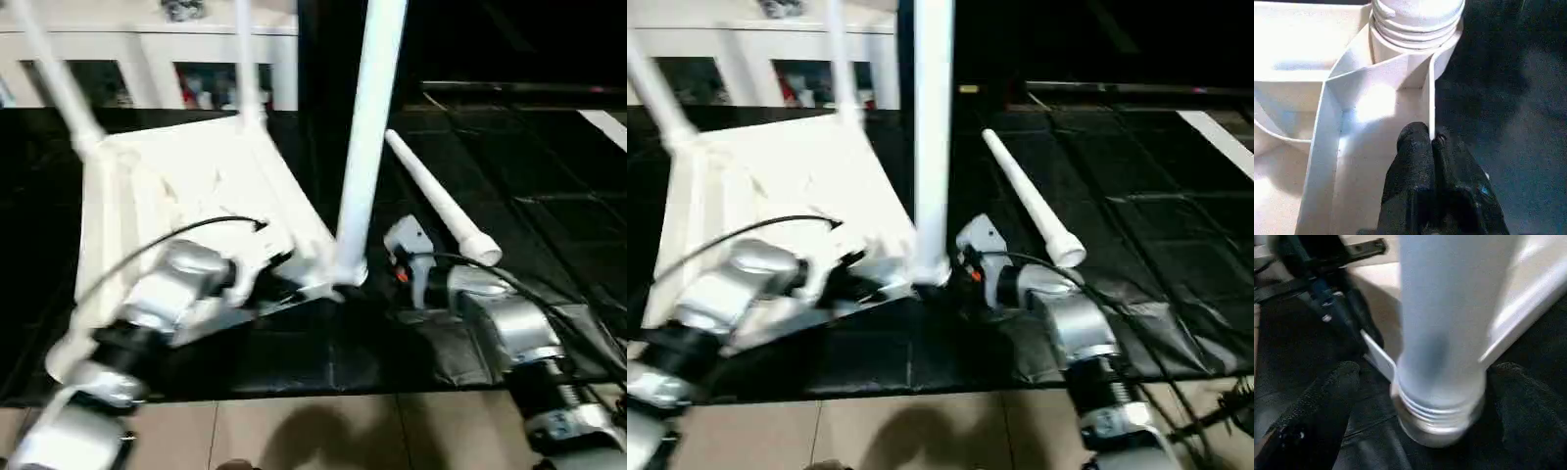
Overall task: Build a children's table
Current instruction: Rotate leg to tighten
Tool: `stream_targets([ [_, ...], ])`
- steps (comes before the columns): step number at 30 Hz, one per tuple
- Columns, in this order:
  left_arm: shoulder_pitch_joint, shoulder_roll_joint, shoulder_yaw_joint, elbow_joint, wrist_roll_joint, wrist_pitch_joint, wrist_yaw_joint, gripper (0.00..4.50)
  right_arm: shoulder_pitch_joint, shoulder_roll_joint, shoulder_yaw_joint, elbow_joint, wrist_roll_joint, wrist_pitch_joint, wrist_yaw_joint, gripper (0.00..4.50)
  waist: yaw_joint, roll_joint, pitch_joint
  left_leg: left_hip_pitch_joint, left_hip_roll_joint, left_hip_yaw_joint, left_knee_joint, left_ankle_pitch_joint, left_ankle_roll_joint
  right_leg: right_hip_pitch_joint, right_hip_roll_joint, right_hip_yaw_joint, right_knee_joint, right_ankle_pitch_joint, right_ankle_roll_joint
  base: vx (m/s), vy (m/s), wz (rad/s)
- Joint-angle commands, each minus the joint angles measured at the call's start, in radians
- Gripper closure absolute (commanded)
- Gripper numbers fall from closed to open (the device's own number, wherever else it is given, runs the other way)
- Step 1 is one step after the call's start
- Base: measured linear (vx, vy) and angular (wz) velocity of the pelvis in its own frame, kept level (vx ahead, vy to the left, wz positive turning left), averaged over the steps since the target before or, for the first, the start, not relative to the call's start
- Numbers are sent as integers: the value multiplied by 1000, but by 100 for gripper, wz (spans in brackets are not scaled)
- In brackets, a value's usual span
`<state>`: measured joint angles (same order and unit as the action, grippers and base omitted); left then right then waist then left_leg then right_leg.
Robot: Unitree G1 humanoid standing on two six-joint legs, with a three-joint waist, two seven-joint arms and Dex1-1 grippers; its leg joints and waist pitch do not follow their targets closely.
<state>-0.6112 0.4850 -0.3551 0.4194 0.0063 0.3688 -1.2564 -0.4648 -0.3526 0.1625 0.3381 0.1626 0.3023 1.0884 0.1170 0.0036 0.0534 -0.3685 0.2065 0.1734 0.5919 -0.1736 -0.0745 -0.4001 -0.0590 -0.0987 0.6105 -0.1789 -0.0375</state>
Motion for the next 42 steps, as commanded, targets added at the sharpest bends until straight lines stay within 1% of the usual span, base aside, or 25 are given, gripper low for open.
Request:
stream_targets([
  [1,-16,2,-39,-22,-16,-55,-117,450,5,-36,7,-30,23,-11,76,3,-2,12,-71,21,35,-7,-63,-189,35,53,-84,62,-75,-194,-172,0,0,0],
  [3,-18,19,-56,-21,-14,-70,-152,450,4,-53,23,-28,14,-40,100,3,3,12,-72,19,36,-7,-63,-181,35,55,-86,62,-71,-175,-180,0,0,0],
  [4,-21,27,-69,-12,-8,-90,-167,450,3,-61,35,-30,16,-47,126,3,5,9,-72,18,34,-7,-62,-184,35,55,-85,61,-72,-176,-180,0,0,0],
  [6,-21,30,-83,-3,-2,-113,-182,450,3,-65,46,-38,32,-44,171,3,11,9,-71,17,33,-6,-62,-194,36,57,-86,61,-73,-196,-177,0,0,0],
  [7,-20,30,-86,-3,-2,-116,-186,450,2,-65,47,-39,35,-45,179,3,15,10,-70,18,34,-7,-62,-199,35,55,-88,61,-76,-214,-173,0,0,0],
  [9,-15,32,-96,-3,-3,-132,-204,450,-5,-64,50,-30,39,-61,193,3,19,8,-70,19,36,-7,-63,-202,30,53,-89,61,-77,-234,-167,0,0,0],
  [11,-12,33,-103,-1,-2,-145,-220,450,-15,-61,51,-19,42,-67,203,28,19,8,-69,20,35,-8,-64,-208,25,53,-88,61,-78,-246,-164,0,0,0],
  [14,-10,33,-108,1,3,-157,-231,450,-23,-61,55,-9,50,-65,225,38,19,7,-70,19,36,-8,-64,-207,25,54,-89,61,-78,-247,-162,0,0,0],
  [15,-12,33,-112,10,5,-171,-235,450,-32,-62,59,-1,63,-57,250,46,19,4,-71,18,35,-8,-64,-202,26,55,-88,61,-77,-243,-162,0,0,0],
  [17,-16,32,-115,21,6,-181,-236,450,-39,-63,61,4,75,-41,271,71,19,4,-71,15,34,-8,-63,-197,32,56,-88,60,-76,-242,-162,0,0,0],
  [19,-17,31,-115,25,7,-184,-236,450,-41,-64,61,7,77,-38,277,80,20,5,-71,15,34,-8,-63,-193,34,56,-88,60,-77,-246,-159,0,0,0],
  [21,-23,29,-112,35,8,-191,-232,450,-46,-64,65,15,80,-33,292,104,20,5,-72,15,35,-8,-62,-187,32,55,-87,60,-75,-233,-161,0,0,0],
  [25,-25,25,-109,42,7,-195,-231,450,-48,-62,70,22,90,-13,317,138,21,5,-72,16,35,-8,-62,-194,31,55,-87,59,-76,-244,-164,0,0,0],
  [26,-25,24,-109,43,7,-196,-231,450,-48,-62,71,23,90,-11,319,138,21,5,-72,16,35,-8,-62,-194,31,55,-87,59,-76,-244,-164,0,0,0],
  [30,-25,22,-108,49,7,-202,-229,450,-48,-63,75,32,92,1,332,171,21,6,-73,16,35,-8,-62,-191,30,55,-88,59,-75,-240,-165,0,0,0],
  [31,-25,21,-107,52,6,-203,-228,450,-48,-64,77,35,96,6,336,171,21,6,-72,15,35,-9,-62,-188,29,56,-88,59,-75,-240,-164,0,0,0],
  [32,-26,19,-106,55,5,-205,-228,450,-49,-64,79,40,98,6,338,192,21,6,-72,15,35,-9,-62,-188,29,56,-88,59,-75,-240,-164,0,0,0],
  [33,-26,18,-106,57,6,-206,-227,450,-50,-64,80,42,99,8,341,192,21,6,-72,16,35,-8,-62,-193,28,54,-88,59,-76,-244,-164,0,0,0],
  [37,-27,15,-105,62,8,-208,-221,450,-49,-62,82,45,98,13,347,232,22,5,-73,16,34,-8,-62,-192,27,55,-88,59,-77,-254,-160,0,0,0],
  [39,-27,12,-102,65,7,-205,-217,450,-47,-61,84,45,97,13,348,238,23,3,-73,16,35,-8,-61,-182,29,56,-88,60,-74,-238,-163,0,0,0],
  [42,-25,8,-98,66,3,-200,-213,450,-43,-61,87,42,99,16,351,247,23,4,-73,17,35,-8,-61,-184,31,55,-88,59,-74,-239,-165,0,0,0],
])
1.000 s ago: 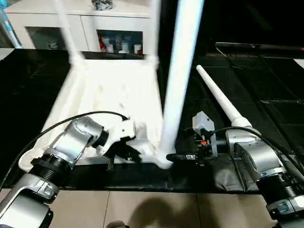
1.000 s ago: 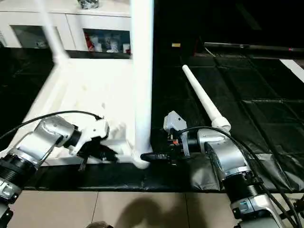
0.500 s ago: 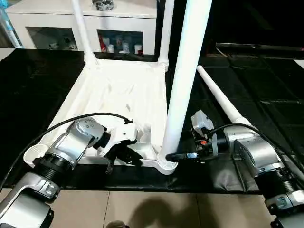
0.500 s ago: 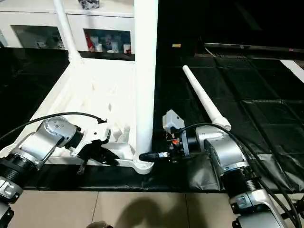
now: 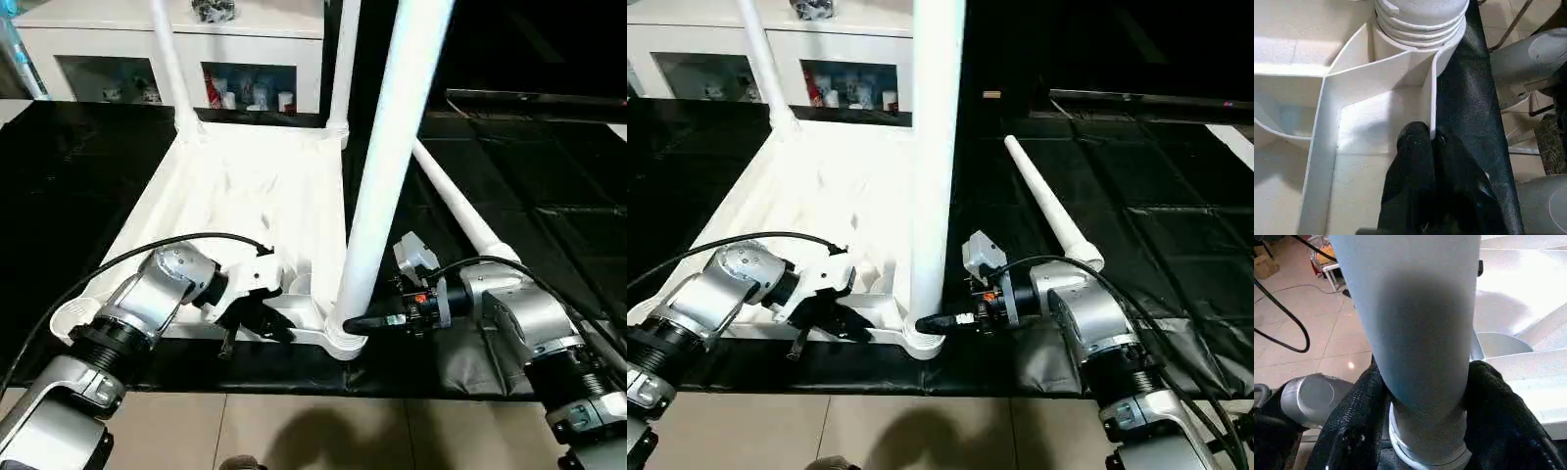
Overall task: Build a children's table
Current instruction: Rotate leg to tighten
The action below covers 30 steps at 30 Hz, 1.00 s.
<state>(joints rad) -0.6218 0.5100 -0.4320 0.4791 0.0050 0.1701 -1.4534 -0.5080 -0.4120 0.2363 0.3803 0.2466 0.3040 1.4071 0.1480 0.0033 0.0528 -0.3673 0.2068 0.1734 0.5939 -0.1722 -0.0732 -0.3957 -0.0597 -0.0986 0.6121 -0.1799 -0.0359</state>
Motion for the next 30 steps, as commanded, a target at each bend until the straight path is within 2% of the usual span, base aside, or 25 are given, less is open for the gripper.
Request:
stream_targets([
  [1,-14,-19,-19,7,2,3,-15,450,2,-1,15,-3,16,15,32,249,-8,3,-72,14,34,-8,-63,-185,29,52,-88,59,-76,-237,-166,0,0,0],
  [5,-14,-28,-8,13,-7,16,-5,450,10,1,19,-13,18,17,31,251,-7,4,-72,16,34,-8,-63,-186,29,50,-88,59,-78,-255,-160,0,0,0],
  [7,-21,-56,21,19,-33,72,23,450,28,24,11,-30,19,9,-9,252,-8,9,-71,16,34,-8,-63,-192,27,49,-87,59,-79,-251,-162,0,0,0],
  [9,-34,-89,51,32,-46,110,81,450,38,62,-3,-32,6,1,-94,252,-9,7,-71,16,34,-7,-64,-195,27,49,-88,59,-80,-251,-164,0,0,0],
  [11,-51,-126,85,52,-57,151,151,450,31,107,-21,-3,-28,1,-221,252,-15,7,-67,18,31,-9,-66,-217,11,47,-89,57,-84,-293,-161,0,0,0],
  [12,-51,-126,85,52,-57,151,151,450,31,107,-21,-3,-28,1,-221,252,-19,5,-66,16,27,-13,-68,-233,0,53,-92,53,-90,-355,-140,0,0,0],
  [13,-66,-158,114,66,-66,185,211,450,22,140,-32,30,-58,-9,-317,255,-23,4,-65,18,27,-12,-69,-240,-2,51,-92,54,-96,-389,-123,0,0,0],
  [15,-89,-207,165,73,-89,255,304,450,0,203,-58,82,-85,-16,-465,255,-40,4,-62,15,24,-14,-70,-253,-12,53,-92,51,-99,-419,-114,0,0,0],
  [16,-100,-231,189,72,-101,288,349,450,-18,238,-74,111,-90,-11,-537,257,-60,6,-59,12,16,-19,-70,-269,-17,57,-92,43,-106,-477,-99,0,0,0],
  [18,-110,-252,212,72,-108,315,395,450,-38,271,-89,139,-95,-7,-604,259,-71,3,-61,4,15,-21,-71,-258,-15,63,-92,40,-107,-486,-83,-15,3,-10],
  [19,-124,-287,242,68,-108,356,458,450,-88,329,-119,201,-98,3,-715,259,-77,5,-63,-1,14,-22,-69,-240,-10,65,-92,40,-107,-472,-78,0,0,0],
  [20,-124,-287,242,68,-108,356,459,450,-88,330,-119,201,-98,3,-716,259,-82,6,-64,2,14,-22,-69,-237,-10,61,-92,42,-106,-459,-86,0,0,0],
  [21,-127,-300,250,62,-104,367,478,450,-108,350,-128,223,-104,4,-759,259,-88,3,-69,5,11,-19,-63,-216,0,60,-89,45,-106,-416,-98,0,0,0],
  [23,-134,-329,269,50,-108,396,522,450,-151,387,-143,272,-116,20,-839,259,-100,6,-73,-2,13,-17,-61,-162,16,60,-81,47,-88,-289,-145,0,0,0],
  [24,-140,-345,279,47,-105,405,555,450,-175,405,-146,299,-130,18,-876,259,-100,3,-75,-3,13,-16,-59,-149,23,61,-80,48,-87,-260,-151,0,0,0],
  [25,-144,-358,287,43,-102,416,581,450,-192,418,-151,320,-142,14,-904,259,-104,6,-76,-5,13,-14,-57,-126,30,61,-81,50,-79,-201,-175,0,0,0],
  [26,-146,-367,293,42,-99,419,601,450,-198,426,-149,327,-149,1,-907,259,-106,-2,-76,-5,12,-11,-56,-121,38,61,-80,50,-82,-192,-177,0,0,0],
  [27,-149,-373,298,43,-94,416,622,450,-197,430,-147,326,-151,-11,-898,259,-102,3,-77,-3,13,-12,-55,-107,48,63,-82,50,-77,-170,-187,0,0,0],
  [28,-149,-375,299,42,-90,415,630,450,-196,432,-147,328,-151,-16,-897,203,-99,2,-78,-2,15,-10,-54,-93,61,62,-81,52,-73,-132,-195,0,0,0],
  [29,-149,-375,299,42,-87,415,635,450,-194,432,-146,329,-153,-20,-898,189,-98,0,-80,-2,17,-10,-54,-77,71,63,-80,54,-68,-89,-208,0,0,0],
  [30,-148,-374,300,44,-84,413,637,450,-189,432,-149,328,-152,-26,-898,189,-95,4,-83,-1,19,-11,-53,-59,81,64,-81,55,-60,-38,-223,0,0,0],
])
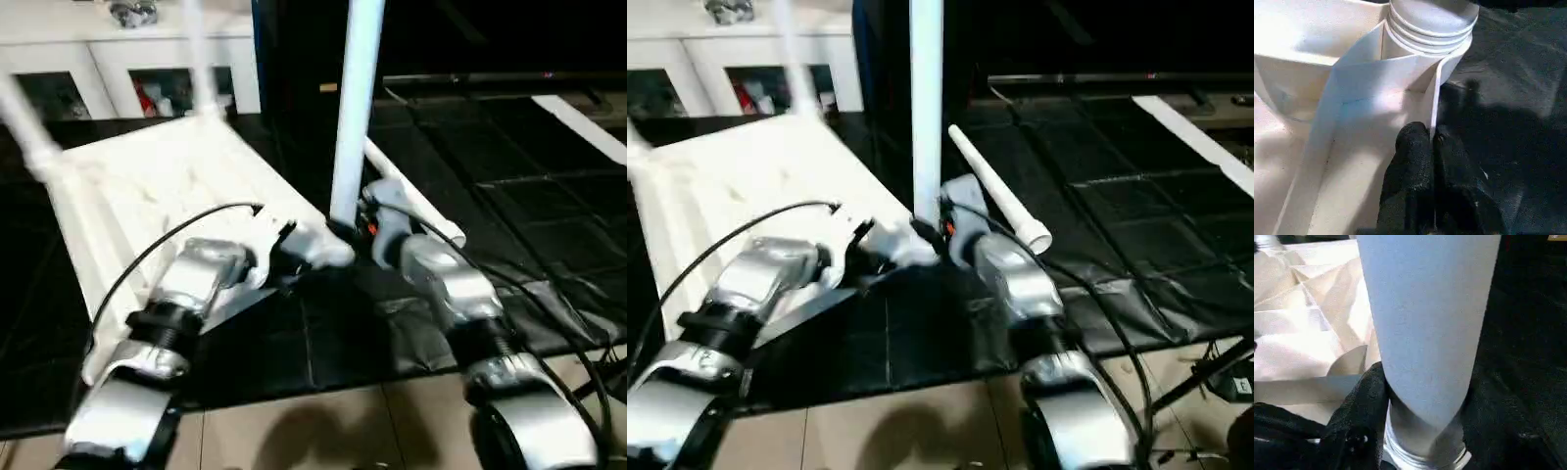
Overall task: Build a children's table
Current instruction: Rotate leg to tighten
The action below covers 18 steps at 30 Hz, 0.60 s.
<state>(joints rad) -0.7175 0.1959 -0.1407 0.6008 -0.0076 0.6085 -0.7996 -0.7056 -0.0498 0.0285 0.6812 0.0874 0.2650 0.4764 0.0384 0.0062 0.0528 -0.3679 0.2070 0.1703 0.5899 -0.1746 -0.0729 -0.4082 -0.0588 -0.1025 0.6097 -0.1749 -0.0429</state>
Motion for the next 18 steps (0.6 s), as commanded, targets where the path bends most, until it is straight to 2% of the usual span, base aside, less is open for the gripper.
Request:
stream_targets([
  [1,-53,-60,9,-78,-72,-25,-16,450,9,70,59,27,7,13,33,182,14,1,-83,-1,19,-7,-48,-50,86,76,-82,59,-55,-20,-222,0,0,0],
  [3,-49,-58,8,-79,-68,-26,-16,450,17,69,55,28,9,-5,31,153,15,0,-81,1,19,-6,-49,-60,94,75,-83,58,-56,-14,-232,0,0,0],
  [4,-46,-56,7,-82,-66,-27,-17,450,20,68,54,29,9,-18,31,145,16,1,-79,2,20,-5,-50,-78,93,75,-85,58,-60,-39,-231,0,0,0],
  [5,-42,-53,5,-87,-62,-29,-16,450,21,66,59,34,-5,-46,24,145,16,5,-77,3,20,-5,-51,-97,85,74,-85,59,-65,-68,-226,0,0,0],
  [8,-37,-46,1,-90,-54,-39,-15,450,27,60,41,41,-5,-48,11,122,16,6,-74,6,20,-5,-53,-127,66,74,-85,59,-69,-117,-217,0,0,0],
  [9,-37,-41,-2,-82,-47,-51,-14,450,38,49,39,33,-19,-64,-10,102,17,6,-74,7,21,-5,-54,-133,60,72,-84,60,-70,-129,-213,0,0,0],
  [12,-41,-32,-3,-62,-33,-80,-9,450,69,33,15,-9,-4,-94,-11,91,25,8,-76,7,22,-6,-54,-119,57,73,-85,61,-67,-104,-209,0,0,0],
  [14,-42,-27,-4,-51,-24,-98,-2,450,86,28,-3,-36,11,-98,-13,53,29,8,-77,6,23,-6,-54,-108,63,74,-84,62,-64,-74,-210,0,0,0],
  [17,-47,-24,-2,-28,-2,-130,41,450,123,15,-37,-89,30,-132,-28,48,33,13,-76,5,22,-6,-54,-117,64,74,-84,61,-65,-65,-213,0,0,0],
  [18,-48,-24,1,-20,2,-142,53,450,140,9,-61,-116,42,-135,-47,38,34,9,-75,6,21,-6,-55,-122,61,76,-82,61,-68,-74,-200,0,0,0],
])
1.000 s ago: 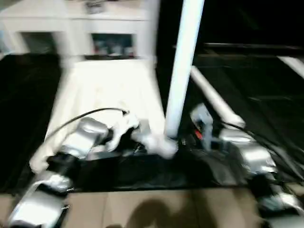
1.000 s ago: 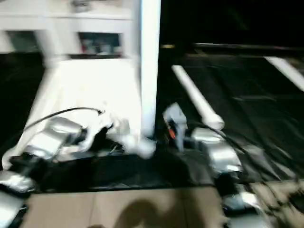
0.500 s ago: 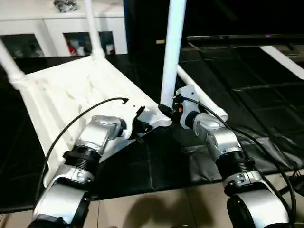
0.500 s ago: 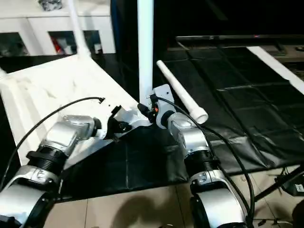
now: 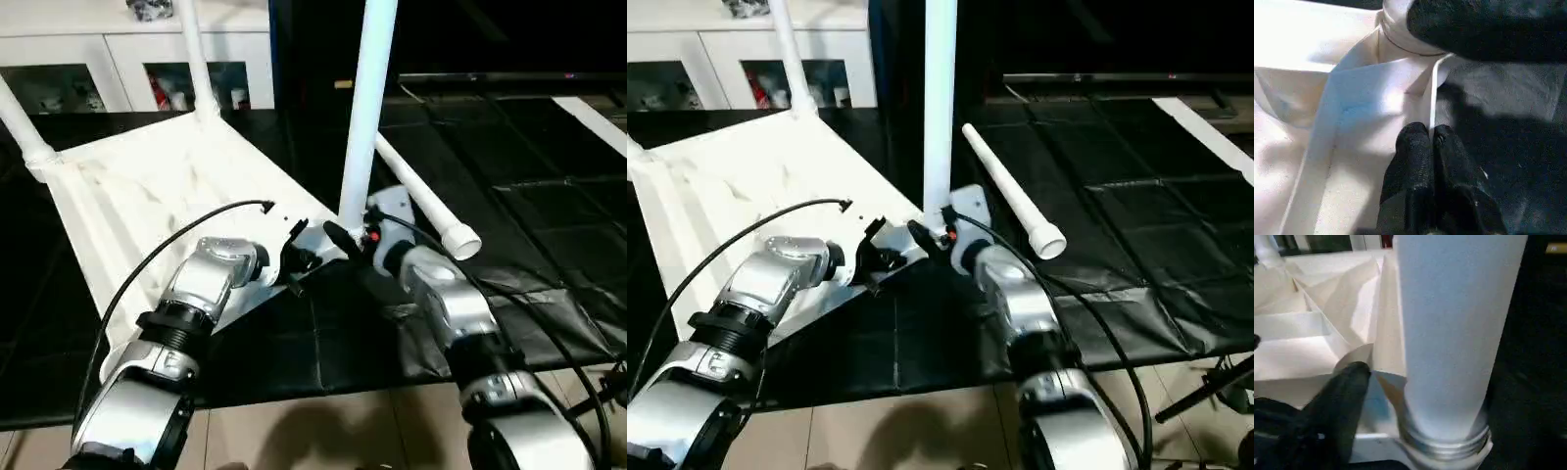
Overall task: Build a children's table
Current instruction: Rotate leg to tighten
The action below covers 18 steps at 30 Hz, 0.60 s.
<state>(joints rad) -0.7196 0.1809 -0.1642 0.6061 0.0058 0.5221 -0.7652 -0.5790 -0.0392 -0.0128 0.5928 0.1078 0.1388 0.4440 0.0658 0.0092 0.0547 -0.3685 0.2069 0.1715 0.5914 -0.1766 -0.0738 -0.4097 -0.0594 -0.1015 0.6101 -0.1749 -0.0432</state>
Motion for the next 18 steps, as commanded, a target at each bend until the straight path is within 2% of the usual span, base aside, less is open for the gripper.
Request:
stream_targets([
  [1,-47,-8,27,-21,-17,-53,13,422,39,-5,-63,-70,62,7,-16,14,8,3,-78,6,21,-7,-56,-120,67,79,-84,61,-68,-79,-198,0,0,0],
  [3,-46,-7,34,-27,-28,-52,10,395,63,-12,-77,-102,79,7,-4,10,11,4,-79,5,22,-7,-56,-112,67,78,-85,60,-67,-87,-199,0,0,0],
  [4,-45,-7,40,-34,-36,-50,11,395,86,-20,-76,-132,86,4,13,5,16,5,-77,5,21,-7,-55,-116,66,77,-85,60,-70,-103,-195,0,0,0],
  [6,-44,-7,43,-39,-40,-64,13,385,110,-30,-67,-159,86,1,35,0,20,4,-76,7,21,-6,-56,-123,66,76,-84,59,-72,-114,-189,0,0,0],
  [9,-42,-10,65,-55,-50,-93,37,353,142,-37,-58,-194,76,9,31,0,23,-1,-73,8,20,-5,-57,-140,58,74,-85,58,-79,-179,-172,0,0,0],
  [12,-33,8,104,-96,-74,-84,53,350,182,-39,-50,-247,80,40,19,0,28,3,-73,9,22,-6,-58,-141,53,72,-85,59,-80,-205,-156,0,0,0],
  [14,-24,39,121,-127,-69,-52,72,350,201,-45,-37,-275,85,68,29,0,28,6,-73,9,23,-8,-60,-142,50,70,-84,58,-78,-199,-153,0,0,0],
  [15,-16,62,131,-153,-63,-28,82,350,214,-51,-22,-290,83,80,45,0,26,10,-73,7,22,-10,-60,-142,45,71,-83,57,-76,-192,-155,0,0,0],
  [16,-5,94,142,-184,-51,-3,96,350,227,-60,1,-307,78,94,66,0,25,9,-73,8,25,-10,-61,-152,41,71,-82,57,-74,-184,-155,0,0,0],
  [18,39,200,132,-272,11,40,93,350,252,-77,56,-335,64,113,117,0,20,11,-70,5,22,-11,-63,-163,40,70,-80,56,-79,-206,-141,0,0,0],
])
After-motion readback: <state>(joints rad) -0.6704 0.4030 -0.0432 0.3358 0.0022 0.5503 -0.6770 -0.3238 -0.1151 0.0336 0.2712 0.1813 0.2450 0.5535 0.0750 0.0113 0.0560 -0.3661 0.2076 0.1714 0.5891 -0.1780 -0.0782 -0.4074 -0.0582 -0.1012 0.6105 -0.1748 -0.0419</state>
